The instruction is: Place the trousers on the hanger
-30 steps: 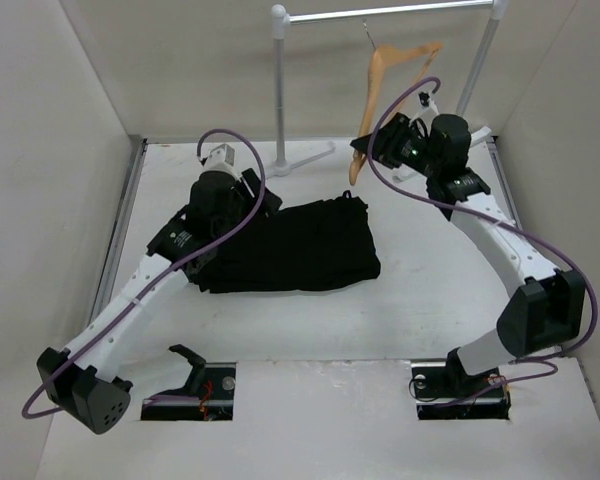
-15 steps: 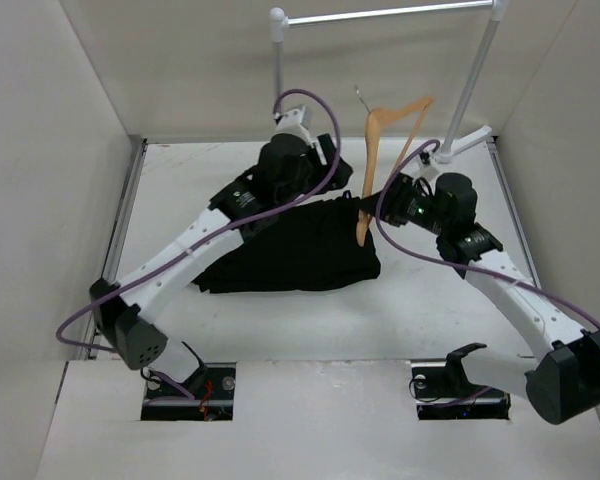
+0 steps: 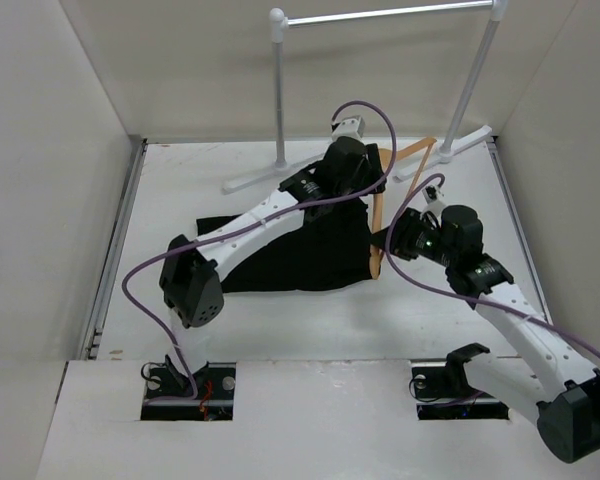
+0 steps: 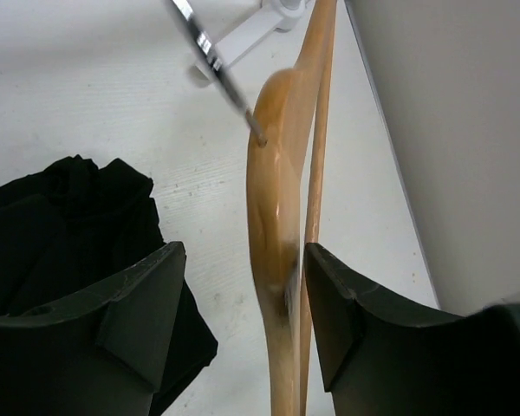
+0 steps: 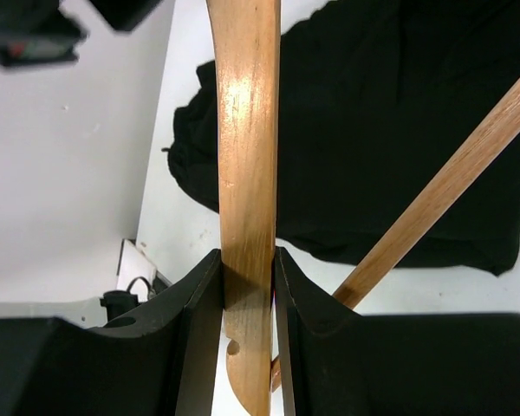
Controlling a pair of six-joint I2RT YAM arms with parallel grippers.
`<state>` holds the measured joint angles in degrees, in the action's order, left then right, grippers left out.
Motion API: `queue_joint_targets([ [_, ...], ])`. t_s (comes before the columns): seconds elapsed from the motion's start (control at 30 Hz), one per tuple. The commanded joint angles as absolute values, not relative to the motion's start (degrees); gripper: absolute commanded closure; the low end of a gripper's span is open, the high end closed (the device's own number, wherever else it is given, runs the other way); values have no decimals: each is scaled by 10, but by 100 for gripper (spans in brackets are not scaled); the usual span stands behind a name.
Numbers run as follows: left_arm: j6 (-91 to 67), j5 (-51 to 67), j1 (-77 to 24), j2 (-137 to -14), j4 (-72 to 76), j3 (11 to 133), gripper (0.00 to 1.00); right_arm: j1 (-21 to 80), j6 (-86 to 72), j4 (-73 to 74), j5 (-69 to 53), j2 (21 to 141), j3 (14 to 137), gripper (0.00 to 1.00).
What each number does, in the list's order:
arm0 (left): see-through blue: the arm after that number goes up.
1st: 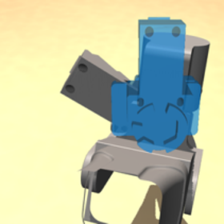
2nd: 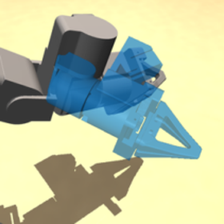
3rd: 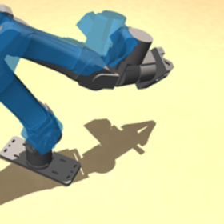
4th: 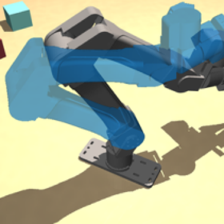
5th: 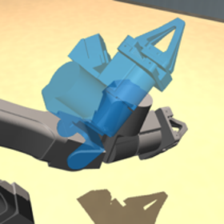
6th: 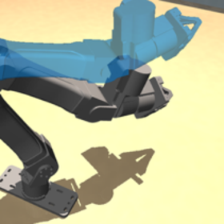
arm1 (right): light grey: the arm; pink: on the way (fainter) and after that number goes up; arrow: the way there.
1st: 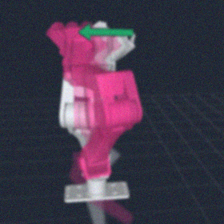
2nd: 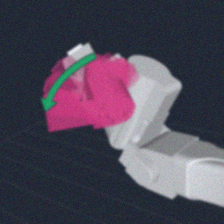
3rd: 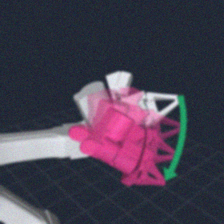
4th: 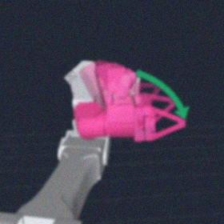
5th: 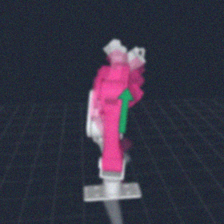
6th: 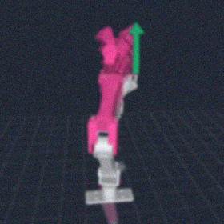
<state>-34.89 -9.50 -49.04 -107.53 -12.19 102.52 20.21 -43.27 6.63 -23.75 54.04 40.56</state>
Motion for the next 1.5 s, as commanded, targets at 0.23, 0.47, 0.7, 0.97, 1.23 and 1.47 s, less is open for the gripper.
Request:
queue_joint_targets([
  [0.23,-360,-106,-499,-1096,-82,1066,90,207,-392,140,-189,490,392,89],
  [0.47,-449,-147,-515,-1054,2,930,100,203,-391,217,-161,448,401,82],
  [0.7,-489,-223,-551,-1033,87,848,100,150,-378,294,-156,418,423,45],
  [0.97,-539,-367,-589,-1031,160,746,100,120,-396,223,-139,519,437,83],
  [1.23,-556,-427,-590,-1033,191,667,100,128,-388,78,-114,744,474,65],
  [1.47,-577,-402,-567,-1041,206,646,100,152,-381,26,-140,877,530,56],
])
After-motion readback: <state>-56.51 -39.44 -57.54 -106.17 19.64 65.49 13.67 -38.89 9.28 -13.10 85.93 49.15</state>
